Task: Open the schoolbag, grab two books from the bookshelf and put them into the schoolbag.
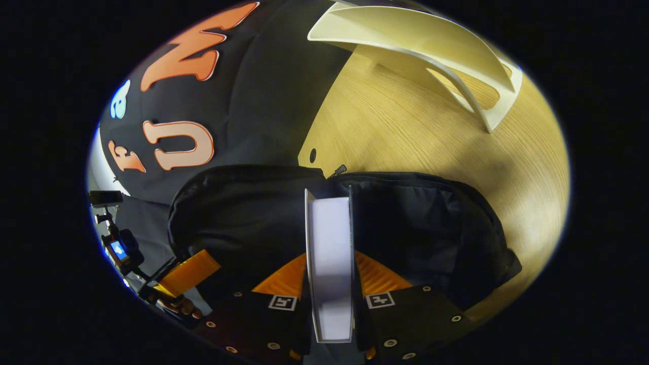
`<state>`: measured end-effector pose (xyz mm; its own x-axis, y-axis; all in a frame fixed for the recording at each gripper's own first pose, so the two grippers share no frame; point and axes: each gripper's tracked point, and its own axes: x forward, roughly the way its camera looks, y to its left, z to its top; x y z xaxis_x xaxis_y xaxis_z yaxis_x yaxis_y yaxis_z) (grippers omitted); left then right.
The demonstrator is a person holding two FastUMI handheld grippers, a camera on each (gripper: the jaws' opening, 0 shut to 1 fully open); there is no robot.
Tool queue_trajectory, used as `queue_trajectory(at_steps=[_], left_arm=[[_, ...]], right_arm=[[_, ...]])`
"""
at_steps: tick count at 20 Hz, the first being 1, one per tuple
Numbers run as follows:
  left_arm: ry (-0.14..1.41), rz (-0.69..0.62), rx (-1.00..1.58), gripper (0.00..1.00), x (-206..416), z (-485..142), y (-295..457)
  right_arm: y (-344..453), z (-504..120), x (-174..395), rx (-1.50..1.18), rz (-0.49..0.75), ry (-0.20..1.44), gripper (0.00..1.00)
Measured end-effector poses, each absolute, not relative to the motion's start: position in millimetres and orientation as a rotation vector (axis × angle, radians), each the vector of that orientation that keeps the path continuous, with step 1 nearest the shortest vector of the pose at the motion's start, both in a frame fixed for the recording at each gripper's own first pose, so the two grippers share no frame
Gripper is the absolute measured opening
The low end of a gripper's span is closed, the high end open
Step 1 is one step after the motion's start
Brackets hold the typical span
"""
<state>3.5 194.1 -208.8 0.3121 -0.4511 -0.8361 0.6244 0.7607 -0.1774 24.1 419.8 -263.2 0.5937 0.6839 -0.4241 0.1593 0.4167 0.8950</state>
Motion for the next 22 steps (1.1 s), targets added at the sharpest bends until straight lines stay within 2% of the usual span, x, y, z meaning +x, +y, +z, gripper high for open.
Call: queue_trajectory(at_steps=[1, 2, 3, 4, 6, 8, 9, 10, 11, 12, 13, 15, 16, 22], left_arm=[[1.033, -0.709, 0.189, 0.06, 2.9, -208.4, 194.6], [1.033, -0.701, 0.188, 0.06, 2.6, -208.3, 195.3], [1.035, -0.691, 0.185, 0.06, 3.4, -208.6, 195.6], [1.037, -0.683, 0.182, 0.06, 3.1, -208.4, 194.9], [1.041, -0.672, 0.188, 0.06, 2.1, -209.0, 196.0], [1.044, -0.664, 0.2, 0.06, 3.7, -209.8, 194.2], [1.045, -0.66, 0.206, 0.06, 4.6, -210.2, 192.6], [1.046, -0.66, 0.209, 0.06, 4.7, -210.5, 191.9], [1.044, -0.654, 0.221, 0.06, 6.3, -211.4, 190.5], [1.045, -0.654, 0.225, 0.06, 6.2, -212.2, 188.7], [1.044, -0.654, 0.229, 0.06, 5.5, -212.9, 186.9], [1.046, -0.654, 0.233, 0.06, 5.0, -216.6, 184.9], [1.047, -0.653, 0.233, 0.06, 3.8, -217.8, 184.5], [1.049, -0.64, 0.245, 0.06, -0.4, -221.0, 182.2]], right_arm=[[422.9, -263.5, 25.8, 1.113, 0.408, 0.914, 0.35], [425.4, -266.0, 25.7, 1.109, 0.408, 0.925, 0.35], [428.1, -271.2, 28.7, 1.088, 0.398, 0.936, 0.25], [428.9, -276.9, 27.2, 1.06, 0.406, 0.955, 0.35], [431.7, -279.3, 19.6, 1.021, 0.393, 1.004, 0.38], [421.9, -292.8, 14.6, 0.911, 0.372, 1.066, 0.46], [420.9, -307.7, 0.4, 0.843, 0.394, 1.138, 0.37], [414.8, -314.4, -9.9, 0.786, 0.411, 1.186, 0.57], [408.4, -320.4, -14.0, 0.738, 0.414, 1.197, 0.64], [406.4, -321.7, -20.8, 0.695, 0.419, 1.197, 0.65], [399.9, -321.3, -22.6, 0.659, 0.422, 1.202, 0.53], [388.1, -319.1, -28.6, 0.597, 0.428, 1.213, 0.89], [383.5, -316.2, -29.6, 0.575, 0.438, 1.209, 0.76], [333.6, -291.0, -35.4, 0.454, 0.426, 1.185, 0.78]])
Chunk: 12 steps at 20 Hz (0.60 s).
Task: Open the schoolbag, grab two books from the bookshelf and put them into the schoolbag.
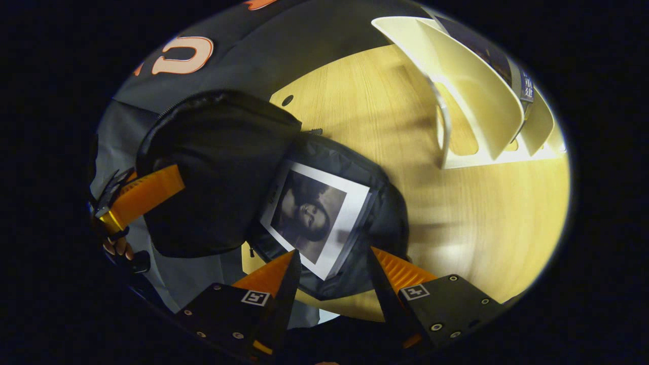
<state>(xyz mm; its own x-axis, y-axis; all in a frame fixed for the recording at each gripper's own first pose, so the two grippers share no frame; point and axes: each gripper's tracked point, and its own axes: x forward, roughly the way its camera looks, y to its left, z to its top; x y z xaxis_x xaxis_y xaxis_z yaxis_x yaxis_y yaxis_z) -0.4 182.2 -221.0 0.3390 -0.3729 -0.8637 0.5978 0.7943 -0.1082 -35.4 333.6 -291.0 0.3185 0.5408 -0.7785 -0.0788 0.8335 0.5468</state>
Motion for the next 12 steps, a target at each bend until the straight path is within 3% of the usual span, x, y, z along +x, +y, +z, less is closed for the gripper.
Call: queue_trajectory(at_steps=[4, 8, 12], left_arm=[[1.05, -0.634, 0.247, 0.06, -1.7, -222.1, 181.9], [1.054, -0.627, 0.248, 0.06, -2.7, -224.1, 180.8], [1.061, -0.618, 0.242, 0.06, -4.5, -227.7, 180.6]], right_arm=[[298.0, -273.9, -39.1, 0.404, 0.401, 1.183, 0.81], [257.9, -254.2, -36.2, 0.329, 0.368, 1.173, 0.98], [211.9, -234.2, -27.1, 0.239, 0.319, 1.163, 0.98]])
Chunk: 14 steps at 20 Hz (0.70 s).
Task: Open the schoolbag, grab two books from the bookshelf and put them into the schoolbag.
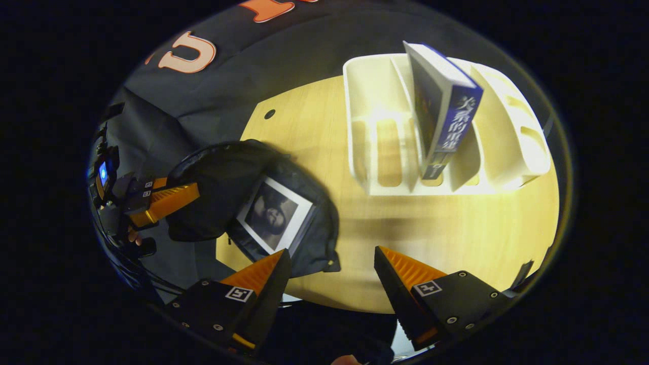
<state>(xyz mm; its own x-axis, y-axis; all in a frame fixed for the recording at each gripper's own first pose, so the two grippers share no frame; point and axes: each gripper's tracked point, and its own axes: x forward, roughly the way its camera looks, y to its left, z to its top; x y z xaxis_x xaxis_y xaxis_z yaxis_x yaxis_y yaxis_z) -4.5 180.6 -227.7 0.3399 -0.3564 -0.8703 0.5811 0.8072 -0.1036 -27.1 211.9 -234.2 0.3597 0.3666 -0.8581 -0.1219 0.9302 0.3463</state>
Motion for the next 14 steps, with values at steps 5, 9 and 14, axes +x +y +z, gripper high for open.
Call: queue_trajectory(at_steps=[5, 9, 14], left_arm=[[1.064, -0.608, 0.231, 0.06, -9.7, -231.4, 176.6], [1.067, -0.596, 0.216, 0.06, -12.9, -234.8, 178.6], [1.073, -0.568, 0.186, 0.06, -10.8, -237.5, 180.9]], right_arm=[[179.7, -209.8, -20.1, 0.213, 0.288, 1.177, 0.99], [151.9, -185.1, 3.5, 0.151, 0.277, 1.165, 0.99], [122.9, -157.1, 48.5, 0.069, 0.258, 1.143, 0.99]])
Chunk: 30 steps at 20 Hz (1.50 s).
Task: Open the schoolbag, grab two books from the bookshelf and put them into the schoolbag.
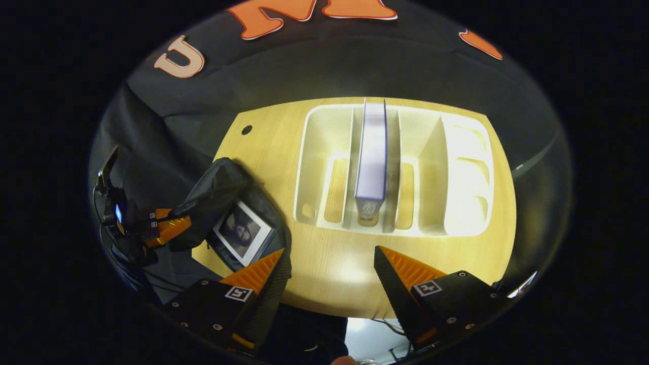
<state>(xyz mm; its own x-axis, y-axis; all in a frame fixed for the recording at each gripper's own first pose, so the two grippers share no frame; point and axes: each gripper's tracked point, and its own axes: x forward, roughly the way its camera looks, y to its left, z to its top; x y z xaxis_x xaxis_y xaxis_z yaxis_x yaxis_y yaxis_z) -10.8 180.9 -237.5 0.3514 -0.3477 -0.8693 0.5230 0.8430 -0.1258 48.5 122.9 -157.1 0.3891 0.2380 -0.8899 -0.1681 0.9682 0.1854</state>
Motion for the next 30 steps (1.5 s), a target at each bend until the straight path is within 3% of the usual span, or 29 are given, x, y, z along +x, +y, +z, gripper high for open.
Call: queue_trajectory(at_steps=[15, 22, 23, 24, 25, 26, 27, 29, 30], left_arm=[[1.114, -0.471, 0.156, 0.06, -10.5, -243.5, 183.0], [1.138, -0.431, 0.155, 0.06, -16.3, -248.2, 180.8], [1.14, -0.428, 0.156, 0.06, -17.6, -248.1, 179.6], [1.142, -0.424, 0.159, 0.06, -17.9, -248.2, 179.9], [1.143, -0.421, 0.16, 0.06, -18.9, -248.1, 178.8], [1.144, -0.42, 0.159, 0.06, -18.8, -249.3, 178.8], [1.147, -0.417, 0.155, 0.06, -19.3, -248.9, 178.0], [1.149, -0.416, 0.152, 0.06, -20.0, -249.4, 177.0], [1.148, -0.418, 0.15, 0.06, -19.6, -249.1, 176.4]], right_arm=[[105.2, -179.6, 146.3, 0.012, 0.258, 1.251, 0.97], [99.0, -211.0, 166.9, -0.01, 0.208, 1.312, 0.76], [100.2, -212.3, 168.9, -0.001, 0.191, 1.324, 0.62], [101.7, -213.9, 170.8, 0.004, 0.179, 1.327, 0.68], [102.8, -215.4, 173.4, 0.002, 0.174, 1.325, 0.63], [103.2, -216.7, 174.3, -0.002, 0.166, 1.328, 0.67], [102.0, -219.6, 173.9, -0.009, 0.151, 1.333, 0.54], [96.7, -222.5, 172.8, -0.016, 0.118, 1.341, 0.55], [96.8, -222.5, 170.8, -0.013, 0.107, 1.352, 0.44]])
